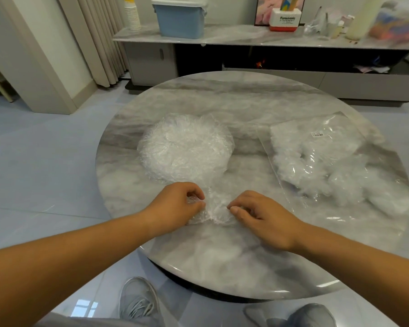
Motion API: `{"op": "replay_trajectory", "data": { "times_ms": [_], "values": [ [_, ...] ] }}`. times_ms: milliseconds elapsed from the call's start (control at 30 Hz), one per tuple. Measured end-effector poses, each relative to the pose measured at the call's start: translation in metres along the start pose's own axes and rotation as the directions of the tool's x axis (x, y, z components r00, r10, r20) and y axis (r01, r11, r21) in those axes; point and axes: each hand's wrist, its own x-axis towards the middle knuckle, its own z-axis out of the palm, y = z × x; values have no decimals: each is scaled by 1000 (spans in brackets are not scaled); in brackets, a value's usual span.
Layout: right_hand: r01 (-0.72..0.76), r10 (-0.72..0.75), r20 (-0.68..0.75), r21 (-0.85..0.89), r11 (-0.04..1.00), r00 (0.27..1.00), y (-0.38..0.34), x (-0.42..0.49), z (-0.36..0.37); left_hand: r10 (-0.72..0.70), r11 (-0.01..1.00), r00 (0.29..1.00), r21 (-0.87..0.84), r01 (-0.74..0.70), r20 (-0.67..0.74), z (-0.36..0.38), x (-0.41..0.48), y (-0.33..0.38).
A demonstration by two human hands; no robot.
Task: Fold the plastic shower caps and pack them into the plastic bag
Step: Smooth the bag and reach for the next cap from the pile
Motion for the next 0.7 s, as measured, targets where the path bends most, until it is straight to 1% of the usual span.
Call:
{"op": "replay_trajectory", "data": {
  "times_ms": [33,100,167,233,300,367,400,433,467,500,533,600,667,700],
  "values": [
    [-22,21,-14,-27,999,1000,1,1,1,11,1000,1000,27,-11,-8,1,1,1],
    [-52,49,-37,-88,995,998,3,3,2,65,986,998,157,-62,-19,0,0,2],
    [-70,66,-35,-143,987,997,4,3,2,130,942,991,314,-115,-25,-1,-2,4],
    [-82,80,-19,-186,979,997,3,3,1,164,891,986,433,-137,-27,-1,-4,7],
    [-102,101,-18,-220,970,995,0,3,-1,171,847,985,515,-132,-28,-2,-5,12],
    [-128,110,-92,-221,967,990,-5,4,-5,149,829,989,547,-115,-17,-4,-5,18],
    [-135,106,-159,-183,974,982,-9,4,-8,133,834,991,541,-108,-9,-5,-4,21],
    [-140,114,-225,-104,985,968,-14,6,-10,113,853,994,513,-98,1,-5,-2,23],
    [-155,154,-265,17,988,952,-19,7,-12,84,885,996,458,-81,13,-5,1,24],
    [-179,215,-258,157,971,942,-22,10,-14,44,924,999,379,-53,31,-4,3,25],
    [-213,275,-203,281,936,940,-25,12,-15,4,958,998,285,-21,61,-3,5,27],
    [-286,348,-42,483,828,937,-29,14,-15,-46,994,990,104,32,136,0,7,27],
    [-350,393,72,617,704,917,-27,16,-15,-59,997,982,-35,67,181,2,8,26],
    [-368,412,96,657,658,906,-25,16,-15,-65,993,981,-86,82,184,1,7,26]
  ]
}}
